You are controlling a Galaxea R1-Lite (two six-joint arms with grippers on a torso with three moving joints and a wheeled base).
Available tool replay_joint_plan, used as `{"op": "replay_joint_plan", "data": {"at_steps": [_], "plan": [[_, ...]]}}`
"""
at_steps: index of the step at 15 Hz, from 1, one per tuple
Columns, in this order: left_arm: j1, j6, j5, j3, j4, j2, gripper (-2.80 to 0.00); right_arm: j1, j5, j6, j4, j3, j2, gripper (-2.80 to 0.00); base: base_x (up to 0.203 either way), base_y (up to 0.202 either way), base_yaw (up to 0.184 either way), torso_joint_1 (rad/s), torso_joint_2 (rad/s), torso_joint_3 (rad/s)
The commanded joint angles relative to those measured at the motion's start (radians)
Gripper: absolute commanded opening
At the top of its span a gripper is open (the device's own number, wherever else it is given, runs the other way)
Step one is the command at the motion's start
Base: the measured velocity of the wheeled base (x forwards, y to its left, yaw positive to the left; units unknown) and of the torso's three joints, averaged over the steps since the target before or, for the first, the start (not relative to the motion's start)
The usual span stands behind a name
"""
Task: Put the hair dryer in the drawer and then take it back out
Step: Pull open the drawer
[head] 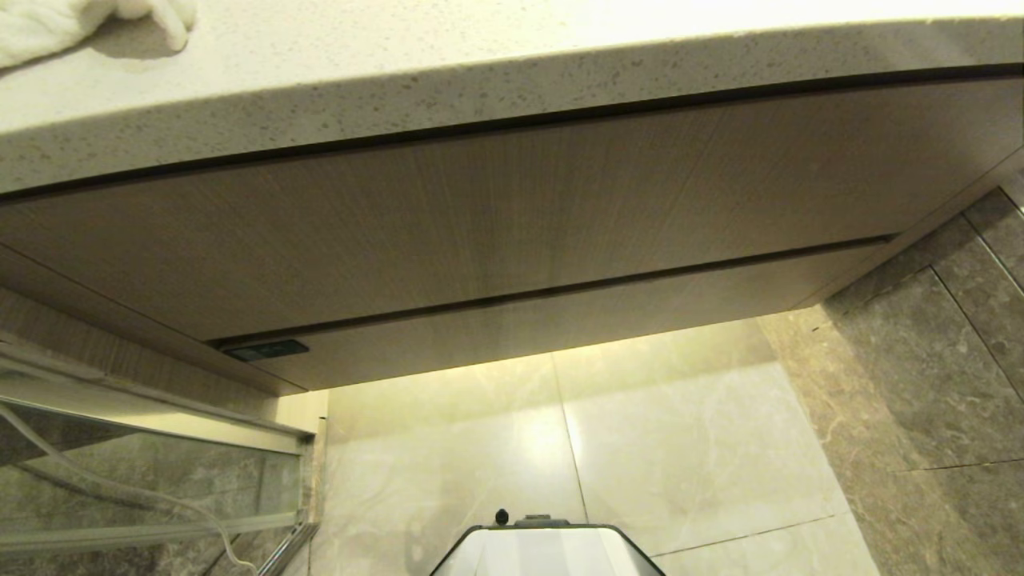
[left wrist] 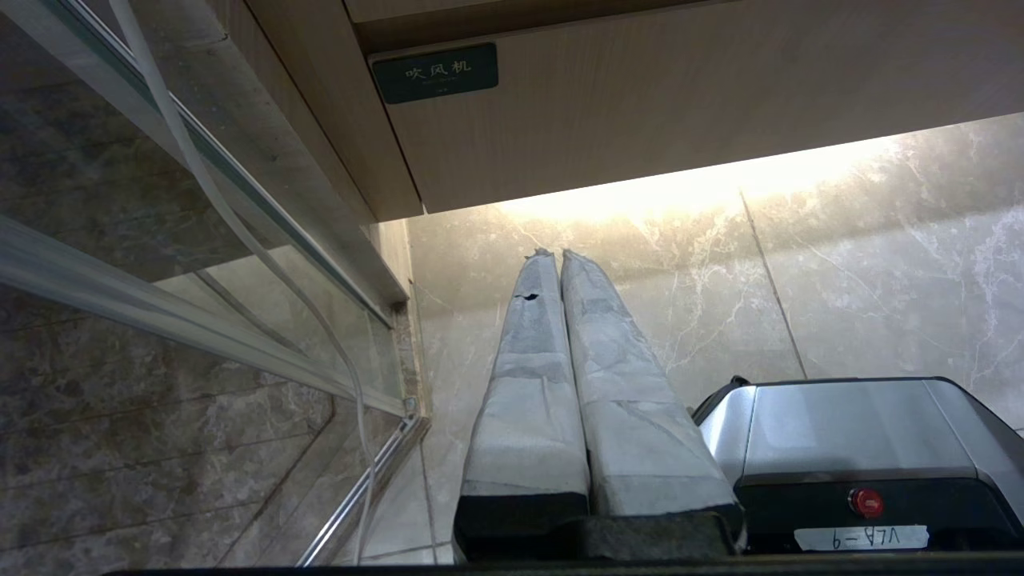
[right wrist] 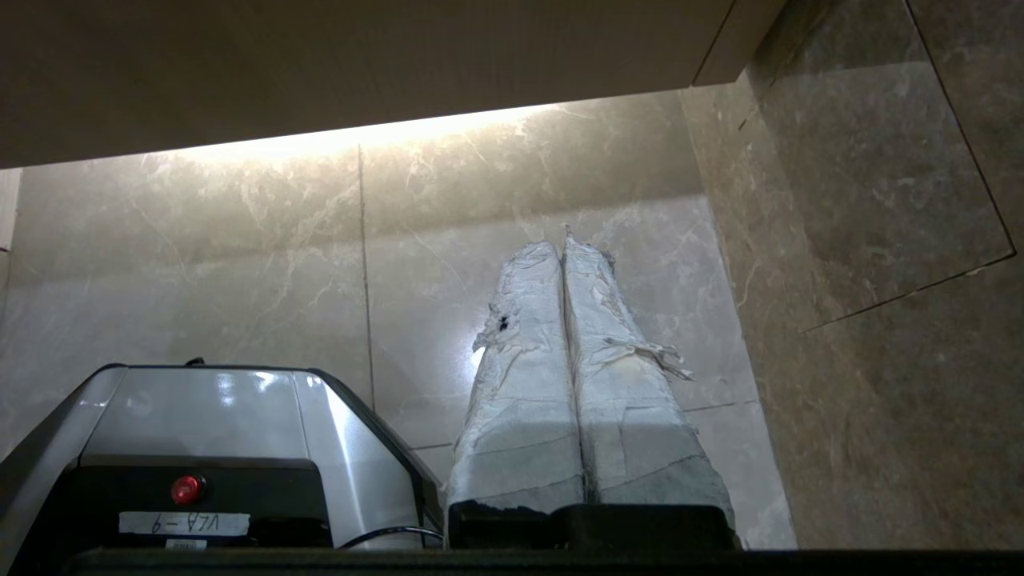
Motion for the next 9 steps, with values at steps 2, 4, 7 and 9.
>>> {"op": "replay_joint_plan", "data": {"at_steps": [2,4,7,9], "plan": [[0.0,0.0,0.0,0.0,0.0,-0.002,-2.8,0.0,0.011,-0.001,0.002,-0.04,0.009,-2.8,0.0,0.0,0.0,0.0,0.0,0.0],[0.0,0.0,0.0,0.0,0.002,-0.001,-2.8,0.0,0.029,-0.002,0.102,-0.213,0.075,-2.8,0.0,0.0,0.0,0.0,0.0,0.0],[0.0,0.0,0.0,-0.001,0.0,0.0,-2.8,0.005,0.096,-0.008,0.364,-0.598,0.401,-2.8,0.0,0.0,0.0,0.0,0.0,0.0],[0.0,0.0,0.0,-0.001,0.002,0.0,-2.8,0.017,0.152,-0.025,0.47,-0.769,0.67,-2.8,0.0,0.0,0.0,0.0,0.0,0.0]]}}
